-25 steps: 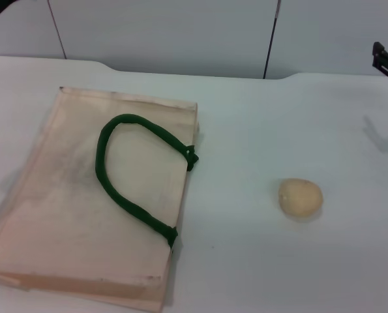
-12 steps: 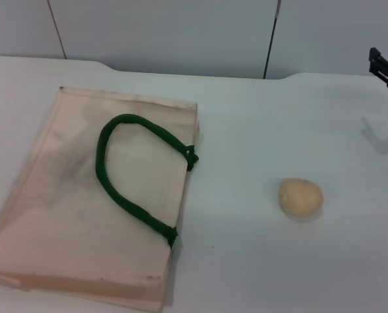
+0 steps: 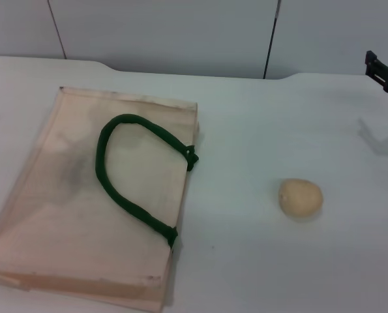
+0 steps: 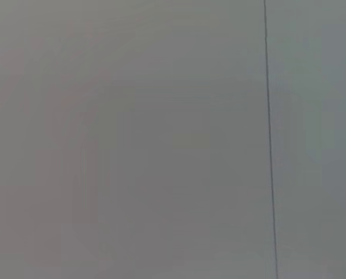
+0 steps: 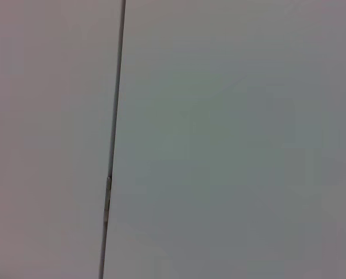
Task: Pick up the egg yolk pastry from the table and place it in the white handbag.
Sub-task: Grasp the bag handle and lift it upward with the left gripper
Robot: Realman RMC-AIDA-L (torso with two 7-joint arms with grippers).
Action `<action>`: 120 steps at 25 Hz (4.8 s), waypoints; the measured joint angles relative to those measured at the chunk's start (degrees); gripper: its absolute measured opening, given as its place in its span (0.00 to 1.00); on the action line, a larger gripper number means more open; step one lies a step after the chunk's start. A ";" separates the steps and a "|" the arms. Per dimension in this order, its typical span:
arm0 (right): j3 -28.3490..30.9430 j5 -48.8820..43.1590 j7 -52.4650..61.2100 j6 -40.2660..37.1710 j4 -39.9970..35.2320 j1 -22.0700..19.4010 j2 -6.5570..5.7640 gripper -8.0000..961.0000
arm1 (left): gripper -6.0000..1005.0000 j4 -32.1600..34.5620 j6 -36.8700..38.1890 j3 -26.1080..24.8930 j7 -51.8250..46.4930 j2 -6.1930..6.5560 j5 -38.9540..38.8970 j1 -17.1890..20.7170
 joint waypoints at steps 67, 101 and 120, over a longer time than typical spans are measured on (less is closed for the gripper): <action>-0.69 -0.27 2.77 4.09 2.40 -1.57 -0.17 0.83 | 0.46 -19.44 -15.19 -3.30 -25.66 4.54 54.59 -20.28; -2.13 -0.12 2.82 4.49 4.28 -2.33 -0.17 0.83 | 0.46 -27.50 -8.09 -2.73 -26.37 3.16 61.64 -23.55; -3.51 -0.36 2.81 4.42 5.89 -3.12 -0.17 0.82 | 0.39 -30.71 -5.50 -1.86 -25.76 2.34 61.60 -25.27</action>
